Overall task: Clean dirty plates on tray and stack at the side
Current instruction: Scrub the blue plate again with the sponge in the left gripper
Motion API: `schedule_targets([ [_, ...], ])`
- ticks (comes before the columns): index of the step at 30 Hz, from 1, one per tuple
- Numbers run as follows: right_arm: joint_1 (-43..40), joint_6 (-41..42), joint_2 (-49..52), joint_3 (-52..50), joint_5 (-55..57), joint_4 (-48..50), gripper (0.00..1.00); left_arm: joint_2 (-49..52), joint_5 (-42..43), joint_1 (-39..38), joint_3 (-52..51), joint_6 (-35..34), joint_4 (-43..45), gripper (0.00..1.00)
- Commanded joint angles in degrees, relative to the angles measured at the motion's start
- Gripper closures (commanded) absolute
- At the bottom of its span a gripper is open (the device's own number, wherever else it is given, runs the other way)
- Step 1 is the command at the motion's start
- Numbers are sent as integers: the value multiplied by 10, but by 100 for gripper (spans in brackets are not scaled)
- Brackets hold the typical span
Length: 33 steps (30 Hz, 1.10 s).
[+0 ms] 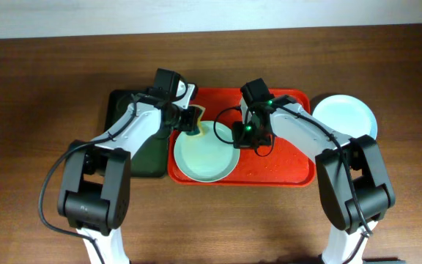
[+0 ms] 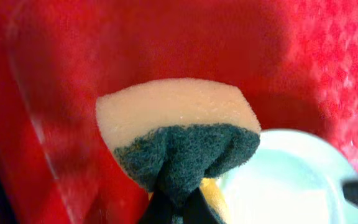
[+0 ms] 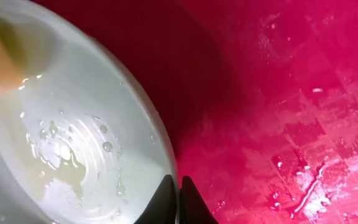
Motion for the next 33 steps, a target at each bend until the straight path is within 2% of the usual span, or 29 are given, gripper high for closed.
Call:
schedule_targets([
  [1, 2, 7, 2, 3, 14, -3, 96, -75, 14, 12, -14, 9, -13, 100],
  [6, 2, 7, 2, 3, 14, -3, 96, -170, 12, 11, -14, 9, -59, 100],
  [13, 2, 18, 2, 3, 14, -2, 96, -175, 14, 5, -50, 9, -67, 100],
  [18, 2, 18, 2, 3, 14, -2, 96, -175, 11, -11, -135, 9, 24, 100],
  [23, 2, 18, 2, 3, 14, -2, 96, -175, -31, -22, -204, 8, 174, 100],
  [24, 2, 18, 2, 3, 14, -3, 96, -171, -31, -19, -215, -17, 194, 100],
  [29, 2, 18, 2, 3, 14, -1, 96, -127, -31, -19, -218, -40, 216, 100],
  [33, 2, 18, 2, 3, 14, -1, 96, -69, -31, -19, -218, -40, 291, 100],
])
